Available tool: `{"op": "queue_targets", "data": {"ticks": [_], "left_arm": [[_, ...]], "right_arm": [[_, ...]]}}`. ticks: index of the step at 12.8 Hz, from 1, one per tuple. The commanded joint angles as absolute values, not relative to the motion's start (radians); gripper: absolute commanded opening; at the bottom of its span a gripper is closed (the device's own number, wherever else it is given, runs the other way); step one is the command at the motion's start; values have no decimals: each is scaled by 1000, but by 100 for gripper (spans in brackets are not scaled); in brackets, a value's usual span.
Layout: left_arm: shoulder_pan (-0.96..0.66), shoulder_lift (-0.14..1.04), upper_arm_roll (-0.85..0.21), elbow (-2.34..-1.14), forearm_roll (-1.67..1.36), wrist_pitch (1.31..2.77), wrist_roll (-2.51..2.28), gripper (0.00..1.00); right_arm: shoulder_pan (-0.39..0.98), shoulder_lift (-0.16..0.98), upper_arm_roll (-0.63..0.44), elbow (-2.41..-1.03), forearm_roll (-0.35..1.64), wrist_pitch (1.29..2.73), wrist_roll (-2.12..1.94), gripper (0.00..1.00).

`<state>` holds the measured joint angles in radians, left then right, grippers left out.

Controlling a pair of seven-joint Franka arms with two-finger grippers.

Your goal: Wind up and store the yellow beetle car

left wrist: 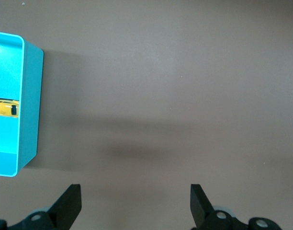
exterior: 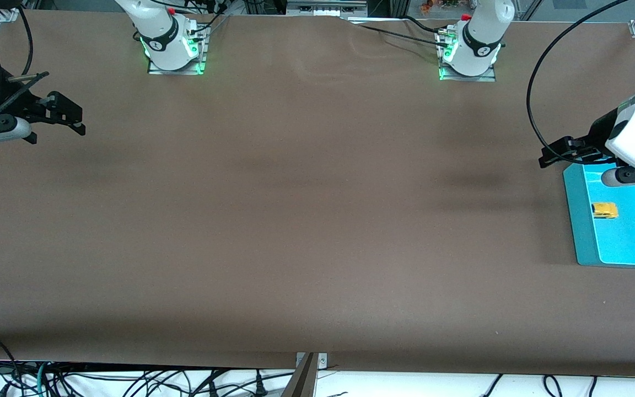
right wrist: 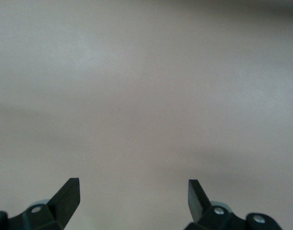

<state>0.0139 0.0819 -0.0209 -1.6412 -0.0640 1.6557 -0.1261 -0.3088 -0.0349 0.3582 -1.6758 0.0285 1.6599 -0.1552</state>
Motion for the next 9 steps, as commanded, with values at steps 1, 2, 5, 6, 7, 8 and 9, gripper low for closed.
{"op": "queue_targets", "data": {"ticks": [1, 2, 5, 6, 7, 8, 9], "left_arm": [[14, 84, -20, -1624, -69, 1637, -124, 100], [15, 84, -20, -1624, -69, 1637, -124, 100], [15, 84, -20, -1624, -69, 1637, -124, 100], [15, 84, -20, -1623, -69, 1637, -124, 100], [15, 84, -20, -1623, -69, 1637, -124, 100], [14, 84, -20, -1617, -69, 1637, -124, 100], [14, 92, -20, -1611, -69, 1637, -124, 100]], "right_arm": [[-307, -37, 353, -1655, 41, 1637, -161, 100], [-308, -35, 354, -1655, 40, 1637, -161, 100], [-308, -35, 353, -1655, 40, 1637, -163, 100], [-308, -35, 353, -1655, 41, 1637, -161, 100], [-307, -35, 353, -1655, 41, 1637, -161, 100], [-307, -35, 353, -1655, 41, 1637, -161, 100], [-307, -37, 354, -1658, 41, 1637, -160, 100]]}}
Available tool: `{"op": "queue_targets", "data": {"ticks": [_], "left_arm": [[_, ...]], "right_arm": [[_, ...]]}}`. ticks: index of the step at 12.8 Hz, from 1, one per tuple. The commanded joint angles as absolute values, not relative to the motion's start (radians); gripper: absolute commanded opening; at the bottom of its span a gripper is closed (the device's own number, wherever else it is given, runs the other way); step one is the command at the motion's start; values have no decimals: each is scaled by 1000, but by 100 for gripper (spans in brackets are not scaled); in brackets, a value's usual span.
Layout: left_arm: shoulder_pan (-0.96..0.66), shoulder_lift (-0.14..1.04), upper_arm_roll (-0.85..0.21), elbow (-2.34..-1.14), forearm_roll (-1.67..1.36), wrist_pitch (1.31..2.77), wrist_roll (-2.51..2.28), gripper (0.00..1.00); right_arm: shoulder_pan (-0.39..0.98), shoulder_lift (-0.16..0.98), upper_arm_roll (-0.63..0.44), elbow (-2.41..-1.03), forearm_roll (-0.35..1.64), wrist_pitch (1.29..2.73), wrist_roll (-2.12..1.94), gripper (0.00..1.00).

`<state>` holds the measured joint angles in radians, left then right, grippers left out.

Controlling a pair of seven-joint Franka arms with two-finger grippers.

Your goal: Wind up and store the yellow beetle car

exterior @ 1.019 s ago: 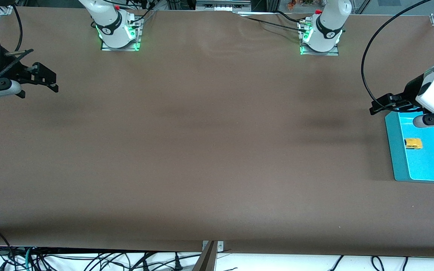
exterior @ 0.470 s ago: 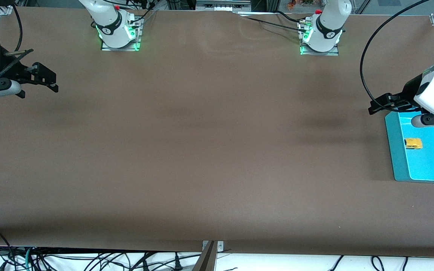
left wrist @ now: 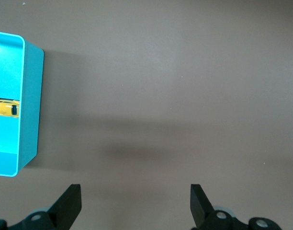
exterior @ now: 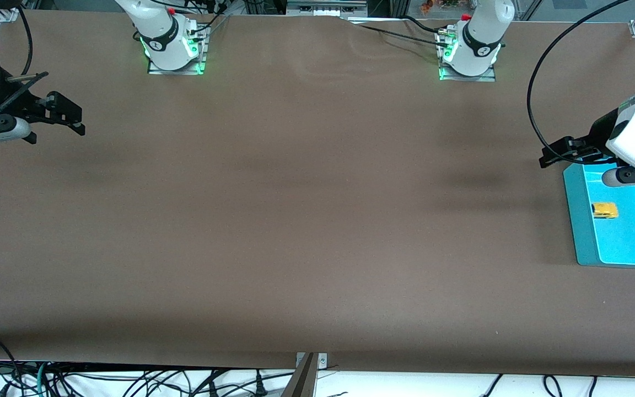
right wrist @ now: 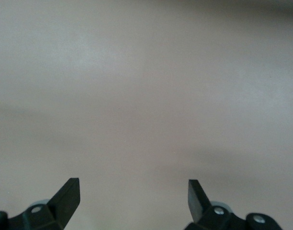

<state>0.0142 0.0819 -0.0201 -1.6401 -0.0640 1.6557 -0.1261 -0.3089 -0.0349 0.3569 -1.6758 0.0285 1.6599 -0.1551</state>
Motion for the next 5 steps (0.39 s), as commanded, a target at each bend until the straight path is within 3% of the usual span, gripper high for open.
{"op": "queue_targets", "data": {"ticks": [1, 5], "left_arm": [[14, 94, -20, -1611, -69, 1637, -124, 100], [14, 95, -20, -1601, -69, 1637, -124, 100]], "right_arm": [[-307, -35, 354, -1660, 41, 1637, -160, 100], [-307, -34, 357, -1661, 41, 1635, -158, 100]]}}
